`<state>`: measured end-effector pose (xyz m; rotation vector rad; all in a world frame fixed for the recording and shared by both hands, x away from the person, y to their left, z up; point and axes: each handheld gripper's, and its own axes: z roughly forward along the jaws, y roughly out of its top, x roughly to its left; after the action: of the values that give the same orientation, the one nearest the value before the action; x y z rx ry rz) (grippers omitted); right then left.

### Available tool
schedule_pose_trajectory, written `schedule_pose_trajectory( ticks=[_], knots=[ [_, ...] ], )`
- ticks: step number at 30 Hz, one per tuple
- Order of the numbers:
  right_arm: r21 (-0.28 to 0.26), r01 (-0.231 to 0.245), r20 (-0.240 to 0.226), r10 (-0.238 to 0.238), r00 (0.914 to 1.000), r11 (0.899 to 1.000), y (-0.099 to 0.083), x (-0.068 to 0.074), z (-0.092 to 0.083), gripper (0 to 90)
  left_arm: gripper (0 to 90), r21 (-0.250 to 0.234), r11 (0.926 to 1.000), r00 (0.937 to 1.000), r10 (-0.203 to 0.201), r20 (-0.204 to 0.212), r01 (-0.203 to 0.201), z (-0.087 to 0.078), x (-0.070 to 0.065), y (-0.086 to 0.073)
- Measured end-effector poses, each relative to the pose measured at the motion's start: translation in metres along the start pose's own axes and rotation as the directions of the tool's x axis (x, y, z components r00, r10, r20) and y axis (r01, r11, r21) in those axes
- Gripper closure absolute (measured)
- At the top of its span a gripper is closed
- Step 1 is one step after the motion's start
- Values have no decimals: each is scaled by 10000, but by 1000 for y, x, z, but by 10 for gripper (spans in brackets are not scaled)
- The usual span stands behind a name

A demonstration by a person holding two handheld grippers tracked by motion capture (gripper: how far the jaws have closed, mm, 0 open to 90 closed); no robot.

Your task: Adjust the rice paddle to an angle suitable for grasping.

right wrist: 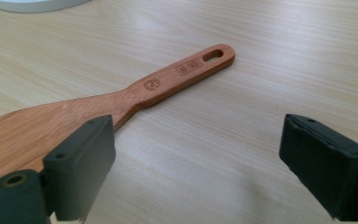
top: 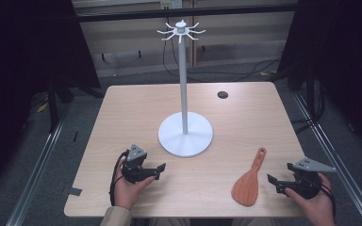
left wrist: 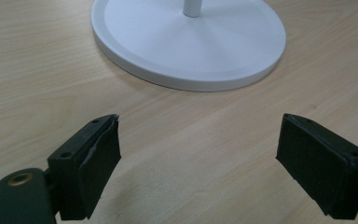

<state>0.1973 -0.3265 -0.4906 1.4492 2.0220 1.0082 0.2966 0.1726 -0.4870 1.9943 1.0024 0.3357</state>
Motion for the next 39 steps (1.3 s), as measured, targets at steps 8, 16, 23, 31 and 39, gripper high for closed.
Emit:
schedule_pose_trajectory(
  ticks=[8, 16, 23, 31, 39],
  knots=[
    [50, 447, -100, -447, 9990, 9990, 13, 7, 5, 428, 133, -129, 9999, 9999, 53, 104, -52, -3, -2, 1],
    [482, 680, 122, -687, 9976, 9965, 30, 6, 21, 793, 138, -88, 9996, 9994, 283, 210, -281, -4, -4, 0],
    [1018, 601, 260, -631, 9977, 9930, 30, 2, 40, 853, 140, -18, 9993, 9992, 363, 143, -363, -4, -3, -2],
    [1105, 703, 177, -727, 9972, 9914, 41, 5, 53, 852, 140, -103, 9991, 9991, 403, 143, -401, -7, -3, -1],
    [1309, 496, 439, -558, 9975, 9902, 47, 6, 56, 871, 140, -235, 9994, 9996, 255, 104, -253, -12, 0, -3]
  ],
)
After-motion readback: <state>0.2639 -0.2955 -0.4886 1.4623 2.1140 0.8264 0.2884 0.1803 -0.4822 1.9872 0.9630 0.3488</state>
